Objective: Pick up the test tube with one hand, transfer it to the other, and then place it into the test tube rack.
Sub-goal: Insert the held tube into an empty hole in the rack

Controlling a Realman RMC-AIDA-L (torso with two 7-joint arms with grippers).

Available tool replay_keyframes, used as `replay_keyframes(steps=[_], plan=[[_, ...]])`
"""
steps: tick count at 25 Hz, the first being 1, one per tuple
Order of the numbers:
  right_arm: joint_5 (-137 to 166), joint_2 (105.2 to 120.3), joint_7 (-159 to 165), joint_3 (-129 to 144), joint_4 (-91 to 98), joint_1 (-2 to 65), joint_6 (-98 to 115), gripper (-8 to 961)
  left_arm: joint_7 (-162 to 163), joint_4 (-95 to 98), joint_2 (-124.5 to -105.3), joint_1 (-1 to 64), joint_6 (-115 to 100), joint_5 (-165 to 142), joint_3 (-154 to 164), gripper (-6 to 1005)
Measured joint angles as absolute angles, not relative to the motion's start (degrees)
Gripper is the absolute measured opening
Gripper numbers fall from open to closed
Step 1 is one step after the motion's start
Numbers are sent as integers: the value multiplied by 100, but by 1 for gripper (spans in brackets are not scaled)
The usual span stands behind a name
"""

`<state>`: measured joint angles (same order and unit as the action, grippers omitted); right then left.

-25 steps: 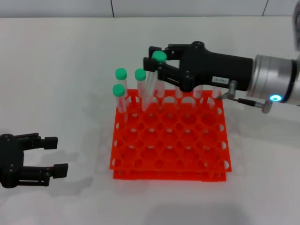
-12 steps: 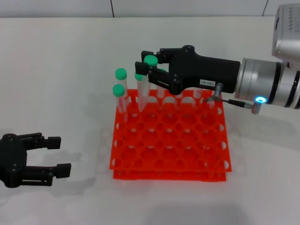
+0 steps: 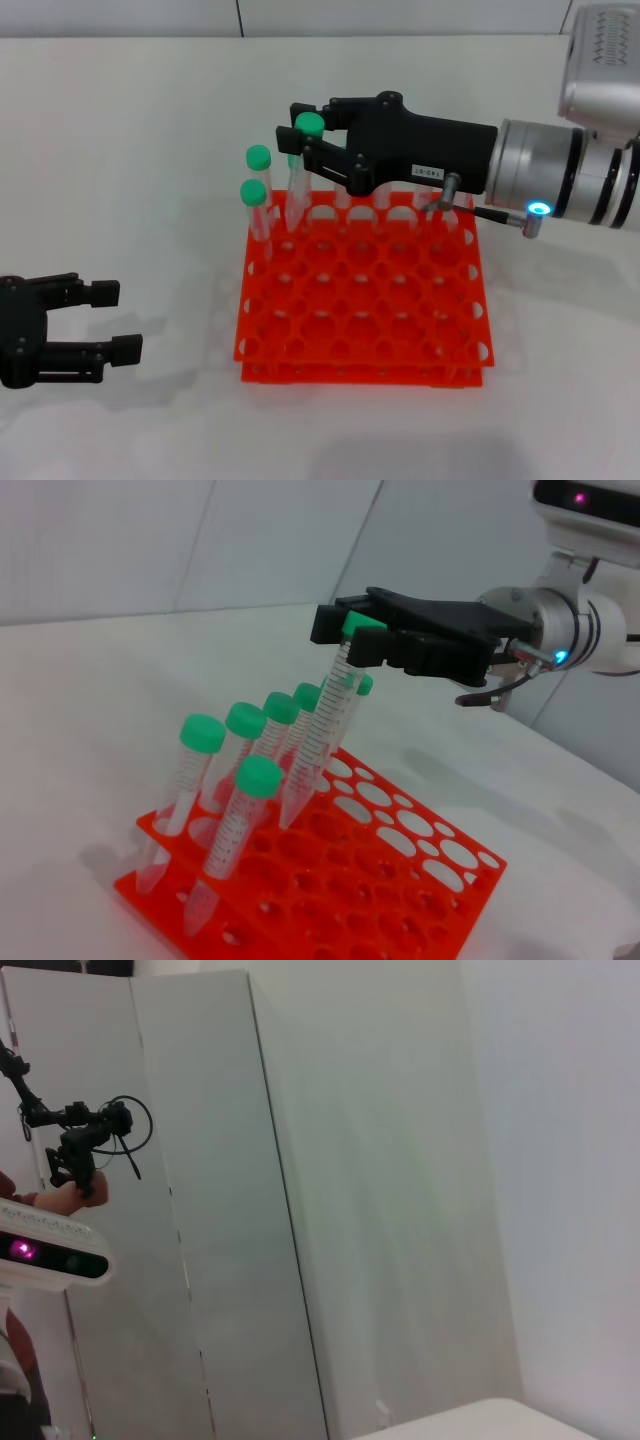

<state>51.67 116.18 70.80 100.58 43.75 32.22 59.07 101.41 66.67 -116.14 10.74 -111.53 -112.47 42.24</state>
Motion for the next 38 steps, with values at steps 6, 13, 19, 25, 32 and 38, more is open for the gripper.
replay_keyframes(steps=[6,13,19,25,32,38], plan=[[5019,11619,6958,10227,4362,3274,5716,266,10132,6630,-11598,1073,-11131,-11259,4201,871],[5010,11619,6945,10231,4294,3277,5667,266,10140,6577,-11575,1097,-11082,-11456,3930,870],[4955,11619,6932,10356,4249,3287,5542,266,10144,6556,-11582,1152,-11083,-11493,3955,870],[4947,11619,6923,10373,4172,3288,5535,266,10142,6556,-11601,1195,-11092,-11496,3975,866],[4947,11619,6917,10380,4166,3299,5537,266,10119,6556,-11618,1204,-11093,-11496,3989,866],[4947,11619,6917,10388,4163,3381,5539,266,10110,6506,-11619,1204,-11101,-11496,3990,866]])
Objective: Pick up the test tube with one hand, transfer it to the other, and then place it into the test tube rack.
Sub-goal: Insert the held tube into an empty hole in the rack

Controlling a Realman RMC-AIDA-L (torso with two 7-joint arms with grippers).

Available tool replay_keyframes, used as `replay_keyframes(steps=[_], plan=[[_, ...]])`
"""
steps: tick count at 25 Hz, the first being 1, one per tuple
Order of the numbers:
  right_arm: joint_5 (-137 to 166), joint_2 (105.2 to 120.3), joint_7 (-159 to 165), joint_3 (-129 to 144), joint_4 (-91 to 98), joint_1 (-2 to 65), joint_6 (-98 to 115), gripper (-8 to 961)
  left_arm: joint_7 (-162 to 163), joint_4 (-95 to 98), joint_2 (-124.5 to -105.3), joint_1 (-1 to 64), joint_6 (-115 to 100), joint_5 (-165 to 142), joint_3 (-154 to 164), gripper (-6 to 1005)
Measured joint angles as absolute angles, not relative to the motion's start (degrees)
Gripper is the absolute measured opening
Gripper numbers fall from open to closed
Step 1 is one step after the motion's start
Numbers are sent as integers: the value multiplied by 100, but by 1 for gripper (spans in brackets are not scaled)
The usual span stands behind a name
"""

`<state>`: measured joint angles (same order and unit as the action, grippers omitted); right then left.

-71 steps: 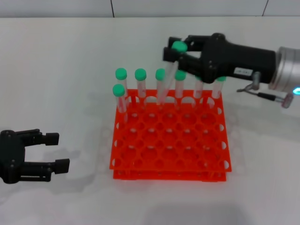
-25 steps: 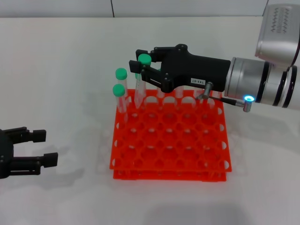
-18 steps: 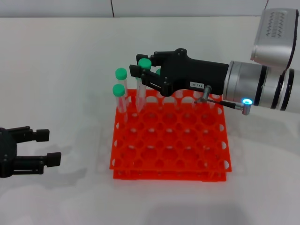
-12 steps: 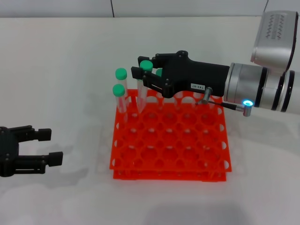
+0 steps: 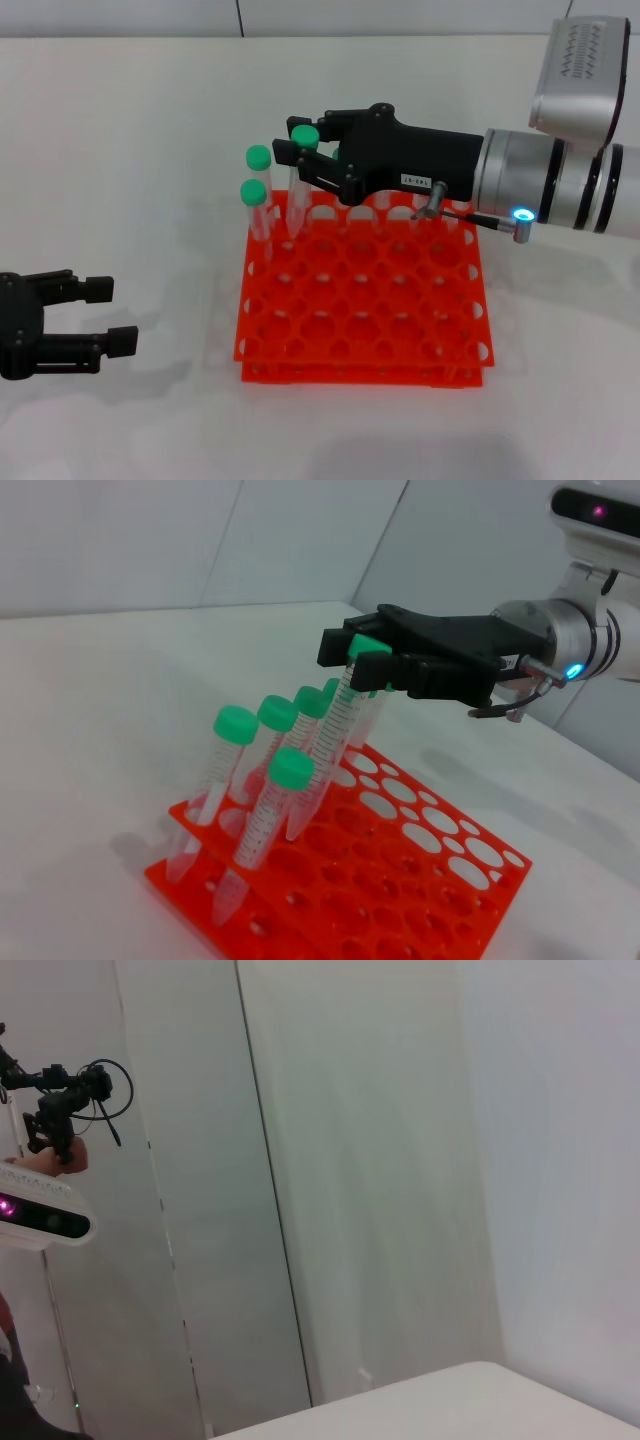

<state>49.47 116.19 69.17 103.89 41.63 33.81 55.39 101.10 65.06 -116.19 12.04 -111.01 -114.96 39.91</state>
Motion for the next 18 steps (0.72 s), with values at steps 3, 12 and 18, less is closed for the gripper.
replay_keyframes(steps=[3,12,18], plan=[[4941,11619,6917,10407,4162,3411,5540,266,10108,6499,-11619,1204,-11101,-11496,3995,865],[4806,11619,6761,10526,4151,3442,5415,267,10099,6495,-11619,1205,-11101,-11496,4026,865],[4802,11619,6693,10540,4119,3446,5353,266,10098,6487,-11619,1219,-11101,-11496,4062,865]])
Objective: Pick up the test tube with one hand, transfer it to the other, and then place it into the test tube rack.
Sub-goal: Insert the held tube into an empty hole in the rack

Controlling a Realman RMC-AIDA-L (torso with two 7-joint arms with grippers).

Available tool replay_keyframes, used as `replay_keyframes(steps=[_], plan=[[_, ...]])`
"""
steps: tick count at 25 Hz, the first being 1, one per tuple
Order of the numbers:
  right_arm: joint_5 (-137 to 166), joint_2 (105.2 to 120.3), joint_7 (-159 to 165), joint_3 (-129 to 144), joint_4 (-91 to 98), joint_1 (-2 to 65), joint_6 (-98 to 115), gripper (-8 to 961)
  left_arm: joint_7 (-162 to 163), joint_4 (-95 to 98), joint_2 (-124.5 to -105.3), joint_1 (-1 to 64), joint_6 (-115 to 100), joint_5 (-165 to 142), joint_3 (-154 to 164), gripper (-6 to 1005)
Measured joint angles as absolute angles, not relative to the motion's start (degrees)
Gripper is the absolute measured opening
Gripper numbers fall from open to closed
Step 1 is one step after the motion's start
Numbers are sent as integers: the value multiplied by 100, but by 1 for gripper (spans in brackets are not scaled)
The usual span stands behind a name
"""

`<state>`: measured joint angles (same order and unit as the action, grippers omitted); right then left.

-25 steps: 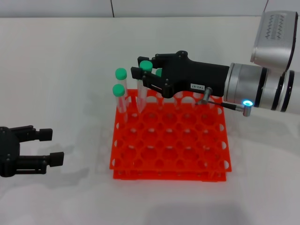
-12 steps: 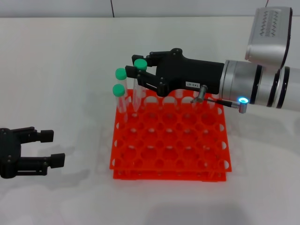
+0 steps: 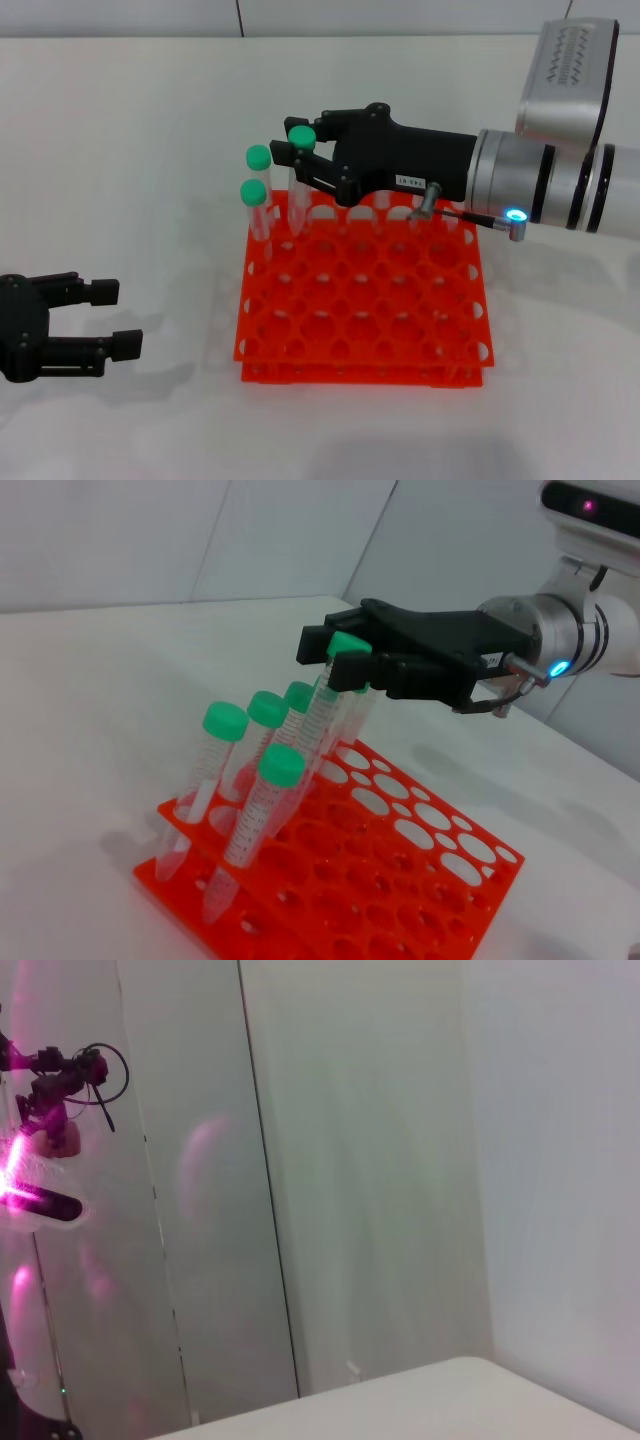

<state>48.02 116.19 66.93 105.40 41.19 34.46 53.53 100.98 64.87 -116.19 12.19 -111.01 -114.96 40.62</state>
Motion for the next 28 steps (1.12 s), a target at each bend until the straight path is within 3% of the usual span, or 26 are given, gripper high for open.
replay_keyframes(steps=[28], plan=[[4789,11619,6603,10756,3990,3471,5272,266,10069,6424,-11619,1266,-11092,-11520,4060,864]])
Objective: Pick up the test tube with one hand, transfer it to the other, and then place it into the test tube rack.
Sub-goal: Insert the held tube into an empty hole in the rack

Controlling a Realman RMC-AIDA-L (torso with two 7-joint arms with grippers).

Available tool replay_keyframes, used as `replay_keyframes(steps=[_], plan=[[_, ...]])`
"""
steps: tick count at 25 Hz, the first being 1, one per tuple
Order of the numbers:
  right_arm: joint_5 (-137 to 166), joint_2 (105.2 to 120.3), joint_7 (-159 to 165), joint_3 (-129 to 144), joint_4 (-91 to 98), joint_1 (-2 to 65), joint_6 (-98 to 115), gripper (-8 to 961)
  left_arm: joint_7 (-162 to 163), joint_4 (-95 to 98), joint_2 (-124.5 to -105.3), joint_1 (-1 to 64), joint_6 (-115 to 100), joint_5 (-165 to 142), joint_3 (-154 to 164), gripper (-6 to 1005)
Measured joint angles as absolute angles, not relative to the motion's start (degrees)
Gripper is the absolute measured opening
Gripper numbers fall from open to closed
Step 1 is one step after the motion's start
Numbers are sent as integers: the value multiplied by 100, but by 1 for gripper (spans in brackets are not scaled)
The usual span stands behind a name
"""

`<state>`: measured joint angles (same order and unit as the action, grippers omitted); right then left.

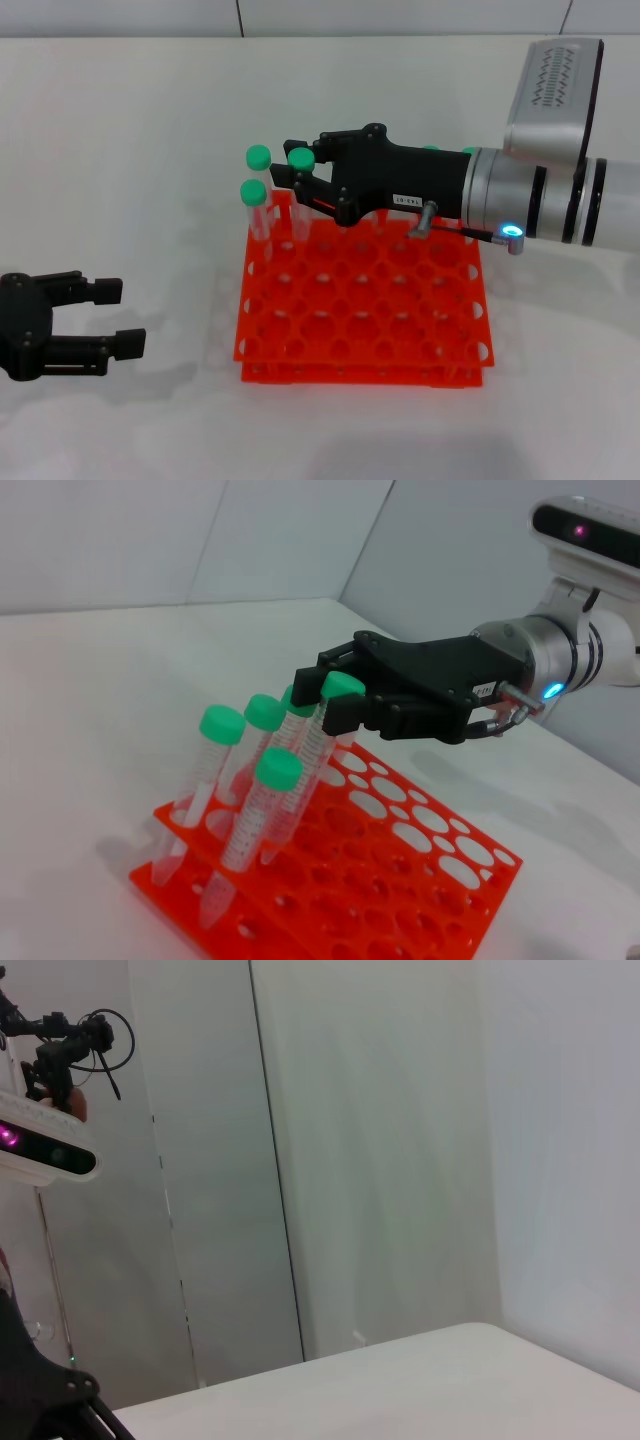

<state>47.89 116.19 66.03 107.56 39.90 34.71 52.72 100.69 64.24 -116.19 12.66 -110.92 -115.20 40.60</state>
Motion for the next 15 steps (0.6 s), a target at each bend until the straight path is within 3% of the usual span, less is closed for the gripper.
replay_keyframes(steps=[15], plan=[[4790,11619,6564,10766,3961,3449,5255,267,10013,6335,-11628,1316,-11098,-11575,4061,863]])
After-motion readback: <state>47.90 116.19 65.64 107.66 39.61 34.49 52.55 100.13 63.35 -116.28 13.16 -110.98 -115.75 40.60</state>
